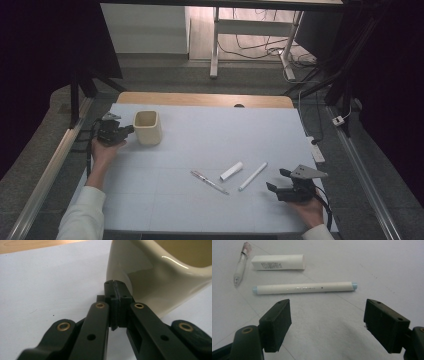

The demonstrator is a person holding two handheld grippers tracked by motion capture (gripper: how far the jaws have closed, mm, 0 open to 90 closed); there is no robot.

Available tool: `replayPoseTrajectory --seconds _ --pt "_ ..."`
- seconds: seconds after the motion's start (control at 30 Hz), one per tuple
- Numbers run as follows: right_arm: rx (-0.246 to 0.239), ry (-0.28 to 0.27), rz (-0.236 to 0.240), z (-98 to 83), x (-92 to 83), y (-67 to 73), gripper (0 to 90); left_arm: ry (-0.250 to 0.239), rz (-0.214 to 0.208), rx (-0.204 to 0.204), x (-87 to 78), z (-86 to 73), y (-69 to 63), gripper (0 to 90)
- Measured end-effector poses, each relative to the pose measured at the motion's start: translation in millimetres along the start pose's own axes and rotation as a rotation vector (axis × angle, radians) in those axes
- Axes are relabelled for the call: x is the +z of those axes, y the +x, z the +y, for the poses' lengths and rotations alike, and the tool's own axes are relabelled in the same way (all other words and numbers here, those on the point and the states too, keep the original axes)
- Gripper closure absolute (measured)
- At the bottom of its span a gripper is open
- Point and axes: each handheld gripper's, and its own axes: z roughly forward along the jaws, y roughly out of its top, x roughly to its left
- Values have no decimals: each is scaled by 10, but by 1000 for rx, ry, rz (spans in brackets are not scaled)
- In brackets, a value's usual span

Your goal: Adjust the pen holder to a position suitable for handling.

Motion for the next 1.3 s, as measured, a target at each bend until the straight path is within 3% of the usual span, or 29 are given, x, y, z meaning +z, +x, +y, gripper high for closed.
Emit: replayPoseTrajectory --seconds 0.33,1.3 --pt "-8 7 -3 3 -2 6 219 1 -21 -17 38 4 -8 889" --pt "-20 10 5 2 21 9 224 17 -1 -17 116 -16 -11 891"
